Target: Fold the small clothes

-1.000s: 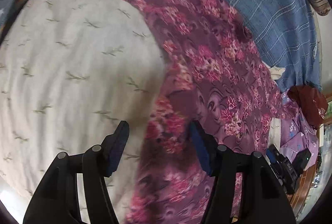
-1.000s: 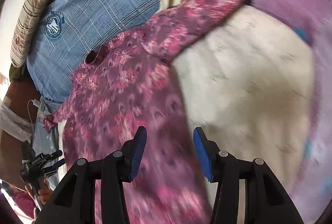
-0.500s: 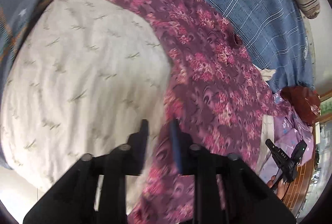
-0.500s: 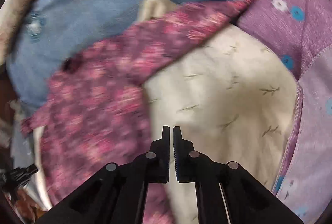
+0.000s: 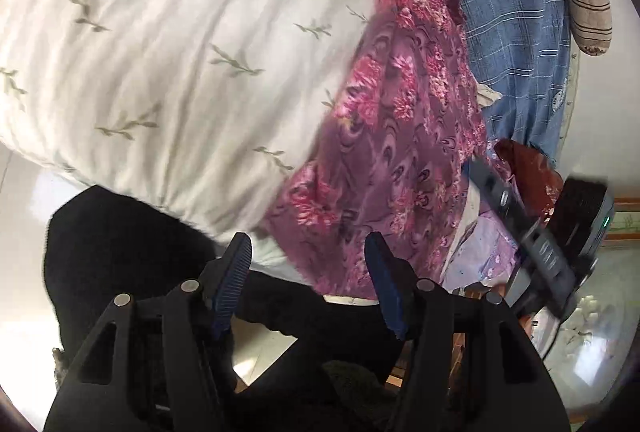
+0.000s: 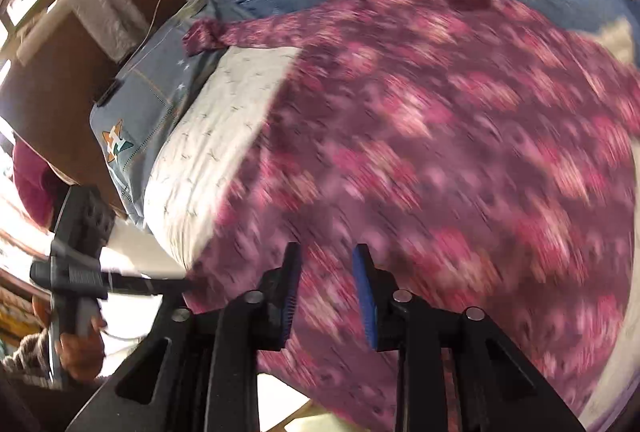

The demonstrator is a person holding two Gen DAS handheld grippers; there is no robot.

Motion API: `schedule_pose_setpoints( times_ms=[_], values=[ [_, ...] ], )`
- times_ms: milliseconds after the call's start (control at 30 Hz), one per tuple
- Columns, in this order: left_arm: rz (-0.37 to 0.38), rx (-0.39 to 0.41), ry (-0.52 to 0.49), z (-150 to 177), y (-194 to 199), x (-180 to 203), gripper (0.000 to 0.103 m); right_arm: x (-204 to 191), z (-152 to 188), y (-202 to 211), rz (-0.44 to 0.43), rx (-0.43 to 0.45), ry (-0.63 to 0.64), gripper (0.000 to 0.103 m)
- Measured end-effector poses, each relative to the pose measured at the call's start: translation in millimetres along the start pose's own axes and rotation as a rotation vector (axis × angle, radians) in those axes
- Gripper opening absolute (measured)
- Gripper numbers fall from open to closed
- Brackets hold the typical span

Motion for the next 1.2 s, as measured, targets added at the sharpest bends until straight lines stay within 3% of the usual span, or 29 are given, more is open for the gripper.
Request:
schedule_pose_setpoints(
  times_ms=[67,100,133,200,333,367,400,433,467,500,567,633,667,733,767,833,900,967,1067,1100,1200],
  values=[
    [0.018,0.012,0.003,-3.3,-5.0,5.3,0.055,-14.1,-29.9,-9.0,0.038,0.012,0.025,0.048],
    [0.016,0.025,0.002,-6.5,-6.1,5.6,0.048,-22.0,-43.2,-14.6,0.047,0.013,0.038,0.052],
    [0.018,0.034,0.001,-8.6,-6.9,6.0,0.03,-30.4,-58.4,-21.8,0.058,0.019,0.044,0.056],
    [0.013,0.035,0.002,-11.4,-8.5,4.6,0.013,-48.6,-91.0,-47.7,0.09,0.008,0.063,0.058],
    [-0.002,0.085,-0.038,-16.1,-2.0,9.2,0.007,-60.0,-126.4,-111.9,0.222,-0.071,0.073,0.059],
    [-0.007,0.107,-0.053,-16.2,4.5,11.5,0.007,-55.4,-128.1,-127.5,0.283,-0.108,0.079,0.051],
    [-0.001,0.126,-0.07,-15.9,11.1,15.4,0.006,-52.8,-128.2,-141.9,0.325,-0.147,0.091,0.032],
    [0.006,0.146,-0.087,-14.8,19.4,19.8,0.006,-53.7,-129.2,-147.6,0.333,-0.164,0.105,0.006],
    [0.022,0.178,-0.114,-12.7,31.3,26.4,0.006,-59.5,-136.3,-145.0,0.289,-0.146,0.099,0.005],
    [0.038,0.218,-0.158,-9.3,44.3,34.3,0.006,-68.7,-145.0,-134.5,0.184,-0.101,0.064,0.005],
    [0.01,0.254,-0.237,-1.4,54.4,40.7,0.006,-83.5,-164.4,-99.8,-0.079,0.029,-0.006,0.004],
    [-0.038,0.226,-0.25,3.5,46.3,32.0,0.006,-87.7,-168.7,-86.8,-0.33,0.059,-0.053,0.0],
    [-0.063,0.19,-0.215,4.2,38.8,20.9,0.006,-77.9,-165.1,-97.1,-0.33,0.025,-0.088,0.001],
    [-0.057,0.144,-0.12,2.3,32.0,-0.4,0.006,-48.3,-149.9,-129.1,-0.13,-0.058,-0.117,0.008],
    [-0.059,0.148,-0.105,1.3,36.5,-7.3,0.006,-40.8,-140.1,-141.5,-0.082,-0.105,-0.109,0.008],
    [-0.06,0.172,-0.119,0.3,49.3,-12.1,0.007,-40.7,-132.3,-133.8,-0.133,-0.087,-0.119,0.008],
    [-0.092,0.209,-0.18,0.3,68.6,-13.9,0.008,-33.5,-130.3,-95.1,-0.184,-0.009,-0.13,0.008],
    [-0.126,0.246,-0.239,-4.7,84.8,-10.5,0.01,-11.8,-122.0,-56.5,-0.151,0.052,-0.117,0.024],
    [-0.188,0.314,-0.296,-15.5,103.2,-4.3,0.025,54.5,-106.1,4.1,-0.017,0.15,-0.156,0.044],
    [-0.21,0.333,-0.303,-24.2,108.0,-2.8,0.034,87.9,-95.8,25.7,0.041,0.179,-0.2,0.044],
    [-0.223,0.331,-0.314,-49.6,105.8,14.1,0.043,200.5,-67.1,87.4,0.202,0.244,-0.386,0.044]
  ],
)
Point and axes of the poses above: each gripper's, at about its wrist camera, not at the fingertips, and y roughly against the way its jaws point, x to its right, z to its underside, the point moved 10 cm from there along -y, roughly the way its jaws point, and after that the axes turned 2 degrees about -y, right-handed, at the moved point
